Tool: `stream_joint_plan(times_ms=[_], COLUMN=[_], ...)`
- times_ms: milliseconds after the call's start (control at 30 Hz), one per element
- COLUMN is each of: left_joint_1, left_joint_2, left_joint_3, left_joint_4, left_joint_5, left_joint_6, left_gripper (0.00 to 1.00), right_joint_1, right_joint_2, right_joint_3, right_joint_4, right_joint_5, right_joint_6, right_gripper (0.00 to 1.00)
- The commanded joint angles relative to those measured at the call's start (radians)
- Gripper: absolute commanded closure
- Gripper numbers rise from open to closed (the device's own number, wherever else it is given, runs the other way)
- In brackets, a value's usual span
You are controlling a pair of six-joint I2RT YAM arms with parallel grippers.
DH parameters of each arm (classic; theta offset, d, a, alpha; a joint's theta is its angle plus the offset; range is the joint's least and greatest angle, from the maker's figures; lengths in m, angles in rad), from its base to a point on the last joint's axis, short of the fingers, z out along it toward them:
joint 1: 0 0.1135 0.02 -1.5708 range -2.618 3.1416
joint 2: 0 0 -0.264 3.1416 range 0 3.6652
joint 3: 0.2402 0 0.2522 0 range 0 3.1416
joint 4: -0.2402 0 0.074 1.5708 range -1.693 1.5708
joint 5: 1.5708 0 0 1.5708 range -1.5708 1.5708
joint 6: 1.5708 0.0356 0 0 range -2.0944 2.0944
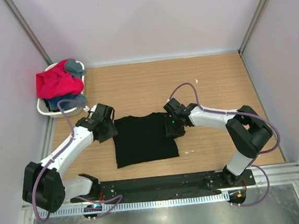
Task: Fold and stack the t-shirts
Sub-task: Fold the tshirt
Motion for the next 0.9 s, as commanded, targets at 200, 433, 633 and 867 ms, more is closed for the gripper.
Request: stream_joint_plan(times_ms=[200,433,633,867], left_joint_1=[0.019,0.192,0.226,0.226], left_joint_2=[-0.029,0.123,0.157,0.180], left_joint_3=[0.231,0.318,0.329,0.211], left_joint_4=[-0.064,0.016,0.016,0.063], left_joint_5=[-0.010,0.151,0.185,0.191], left_joint_6=[0.011,0.051,0.069,0.032], left_gripper=[0.31,0.24,0.27,0.29], right_joint_1=[0.001,-0.011,-0.025,-0.018], right_joint_2=[-0.055,0.141,0.223,0.195], right_joint_3=[0.332,0.608,0.625,0.464], right_joint_4=[-0.258,-0.307,-0.304,-0.249], right_joint_5=[0.242,0.420,0.357,0.288], right_joint_6=[-0.050,-0.136,-0.140,-0.104], right_gripper=[0.18,0.11,0.33,0.39])
